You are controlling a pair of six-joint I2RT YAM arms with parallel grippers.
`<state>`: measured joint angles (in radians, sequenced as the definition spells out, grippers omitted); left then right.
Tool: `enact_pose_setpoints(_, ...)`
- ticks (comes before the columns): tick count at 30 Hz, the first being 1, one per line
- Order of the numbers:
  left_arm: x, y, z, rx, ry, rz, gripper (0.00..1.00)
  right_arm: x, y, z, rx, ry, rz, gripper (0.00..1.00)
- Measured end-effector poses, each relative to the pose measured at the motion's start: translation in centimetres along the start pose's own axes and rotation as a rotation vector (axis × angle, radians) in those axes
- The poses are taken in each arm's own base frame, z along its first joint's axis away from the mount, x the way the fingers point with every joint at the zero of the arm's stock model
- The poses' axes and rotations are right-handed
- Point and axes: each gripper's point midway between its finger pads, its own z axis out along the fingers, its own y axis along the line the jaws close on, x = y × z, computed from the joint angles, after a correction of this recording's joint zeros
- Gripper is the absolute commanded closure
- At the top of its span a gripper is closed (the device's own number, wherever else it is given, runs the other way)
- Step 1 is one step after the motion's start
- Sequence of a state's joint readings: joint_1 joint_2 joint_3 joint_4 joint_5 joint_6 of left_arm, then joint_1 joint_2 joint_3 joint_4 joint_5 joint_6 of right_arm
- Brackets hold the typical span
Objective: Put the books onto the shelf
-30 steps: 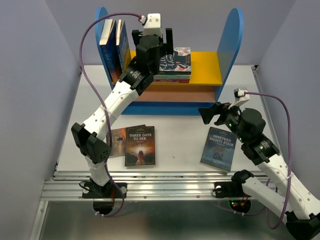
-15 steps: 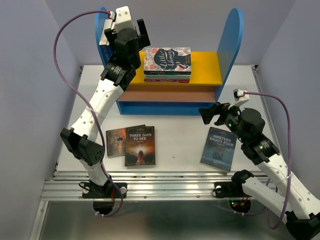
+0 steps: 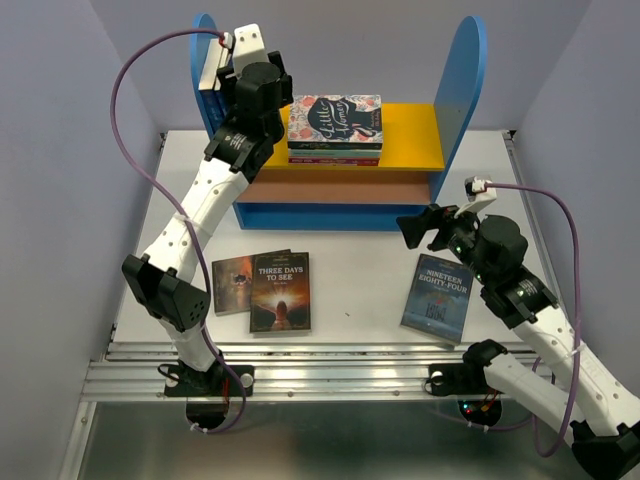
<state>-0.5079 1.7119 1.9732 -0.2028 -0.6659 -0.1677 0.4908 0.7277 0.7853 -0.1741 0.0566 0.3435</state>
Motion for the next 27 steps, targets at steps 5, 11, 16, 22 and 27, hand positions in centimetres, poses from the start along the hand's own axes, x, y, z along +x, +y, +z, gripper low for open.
enact_pose_setpoints(5, 0.7, 0.5, 0.1, -0.017, 0.024, -0.007, 0.63, 0.0, 0.0, 0.0, 0.001, 0.000, 0.000, 0.00)
enact_pose_setpoints(11, 2.0, 1.2, 0.2, -0.070, 0.056, -0.020, 0.67, 0.0, -0.1, 0.0, 0.004, -0.002, 0.000, 0.00)
enact_pose_setpoints(16, 3.3, 1.8, 0.4, -0.114, 0.082, -0.017, 0.71, 0.0, -0.1, 0.0, 0.004, -0.002, 0.000, 0.00)
enact_pose_setpoints(22, 4.6, 2.8, 0.5, -0.177, 0.106, -0.005, 0.72, 0.0, -0.1, 0.0, 0.004, -0.002, 0.000, 0.00)
enact_pose_setpoints(27, 5.4, 3.9, 0.6, -0.223, 0.115, -0.001, 0.72, 0.0, -0.1, 0.0, 0.005, -0.002, 0.000, 0.00)
